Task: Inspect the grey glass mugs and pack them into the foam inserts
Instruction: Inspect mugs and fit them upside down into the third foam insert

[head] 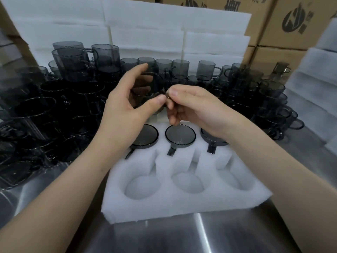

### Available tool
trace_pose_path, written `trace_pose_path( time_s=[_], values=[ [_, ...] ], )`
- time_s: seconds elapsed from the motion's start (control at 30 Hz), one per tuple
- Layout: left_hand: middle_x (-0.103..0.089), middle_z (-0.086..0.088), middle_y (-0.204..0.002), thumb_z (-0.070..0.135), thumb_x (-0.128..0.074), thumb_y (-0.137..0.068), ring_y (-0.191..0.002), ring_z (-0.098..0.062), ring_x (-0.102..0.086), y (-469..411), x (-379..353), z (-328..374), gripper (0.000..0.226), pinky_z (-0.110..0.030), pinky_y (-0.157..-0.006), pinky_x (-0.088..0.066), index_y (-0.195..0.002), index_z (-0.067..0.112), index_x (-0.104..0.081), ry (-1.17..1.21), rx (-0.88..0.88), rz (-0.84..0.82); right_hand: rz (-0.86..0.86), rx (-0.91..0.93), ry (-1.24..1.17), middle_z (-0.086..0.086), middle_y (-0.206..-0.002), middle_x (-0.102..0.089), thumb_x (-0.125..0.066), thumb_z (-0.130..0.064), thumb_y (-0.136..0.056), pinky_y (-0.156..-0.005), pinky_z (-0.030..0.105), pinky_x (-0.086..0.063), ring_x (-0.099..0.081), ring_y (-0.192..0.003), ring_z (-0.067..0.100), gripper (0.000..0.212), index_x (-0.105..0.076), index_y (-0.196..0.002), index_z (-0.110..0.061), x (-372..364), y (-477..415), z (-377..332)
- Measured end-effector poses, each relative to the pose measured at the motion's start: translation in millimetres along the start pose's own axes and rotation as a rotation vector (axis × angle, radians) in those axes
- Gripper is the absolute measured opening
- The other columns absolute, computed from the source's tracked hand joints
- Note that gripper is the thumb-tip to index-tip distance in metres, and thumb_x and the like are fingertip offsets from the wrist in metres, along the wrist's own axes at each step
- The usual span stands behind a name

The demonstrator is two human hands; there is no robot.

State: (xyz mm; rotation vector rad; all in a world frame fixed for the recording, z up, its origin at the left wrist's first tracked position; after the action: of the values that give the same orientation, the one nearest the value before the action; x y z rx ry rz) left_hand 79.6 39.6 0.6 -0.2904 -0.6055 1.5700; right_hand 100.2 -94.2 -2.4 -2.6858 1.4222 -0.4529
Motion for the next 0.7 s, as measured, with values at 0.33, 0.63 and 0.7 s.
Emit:
trace_pose_path(
  time_s=[0.33,0.63,0.7],
  values=[
    [-0.067,-0.021,-0.109,0.040,-0.056,-0.088,-0.107,-0.037,-0.064,2.4,5.5,-4.1,0.034,-0.055,-0.097,-0.049,-0.104,0.012,-0.066,0.219,0.141,0.047,0.010,0.162,-0.056,0.004,-0.068,-0.053,-0.046,-0.013,-0.095,-0.063,0.030,-0.053,-0.059,-0.060,0.018,0.019,-0.064,-0.090,-0.009,-2.5,3.5,-15.7],
    [-0.069,0.013,-0.098,0.034,-0.073,-0.074,-0.097,-0.002,-0.064,2.4,-1.5,4.4,0.047,-0.024,-0.086,-0.051,-0.115,0.024,-0.053,0.013,0.023,-0.032,0.133,0.107,0.059,-0.008,-0.060,-0.048,-0.043,-0.036,-0.094,-0.067,0.024,-0.042,-0.047,-0.060,0.012,0.042,-0.054,-0.054,-0.026,8.9,3.1,-16.3],
    [-0.069,0.014,-0.099,0.037,-0.080,-0.067,-0.097,-0.007,-0.064,2.7,-3.8,4.2,0.054,-0.032,-0.088,-0.051,-0.111,0.030,-0.050,-0.047,0.001,-0.046,0.188,0.105,0.089,-0.008,-0.053,-0.043,-0.046,-0.038,-0.094,-0.064,0.021,-0.040,-0.044,-0.057,0.010,0.048,-0.048,-0.048,-0.025,11.9,3.6,-16.8]
  ],
)
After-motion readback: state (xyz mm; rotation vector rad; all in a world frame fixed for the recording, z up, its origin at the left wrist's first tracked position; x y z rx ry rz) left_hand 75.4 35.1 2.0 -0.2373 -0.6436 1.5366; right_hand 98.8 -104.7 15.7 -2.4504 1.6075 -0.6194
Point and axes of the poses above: each hand's wrist, its own y-axis away from the middle knuckle, its own x-axis out of the back of the hand, z = x × y, the point moved 7 cm from there along -y, towards the middle knuckle
